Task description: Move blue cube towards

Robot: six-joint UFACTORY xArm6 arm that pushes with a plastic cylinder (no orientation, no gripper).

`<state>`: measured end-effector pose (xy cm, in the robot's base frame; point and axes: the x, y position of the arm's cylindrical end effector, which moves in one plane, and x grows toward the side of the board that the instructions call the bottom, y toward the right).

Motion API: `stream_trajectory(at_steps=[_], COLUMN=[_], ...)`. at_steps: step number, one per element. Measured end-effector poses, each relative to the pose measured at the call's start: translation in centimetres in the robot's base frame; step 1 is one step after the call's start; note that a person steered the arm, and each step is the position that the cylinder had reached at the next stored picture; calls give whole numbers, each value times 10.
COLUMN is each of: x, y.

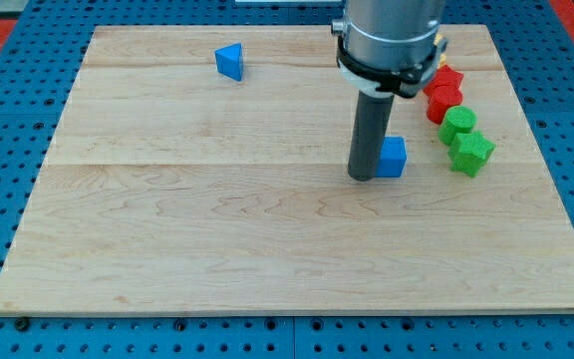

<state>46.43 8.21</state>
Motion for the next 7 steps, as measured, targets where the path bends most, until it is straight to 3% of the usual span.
stream_trajectory(at_steps=[1,2,3,5,6,7], x=[-37,-73,-42,-27,-40,0], y=[-43,-8,27,56,20,24])
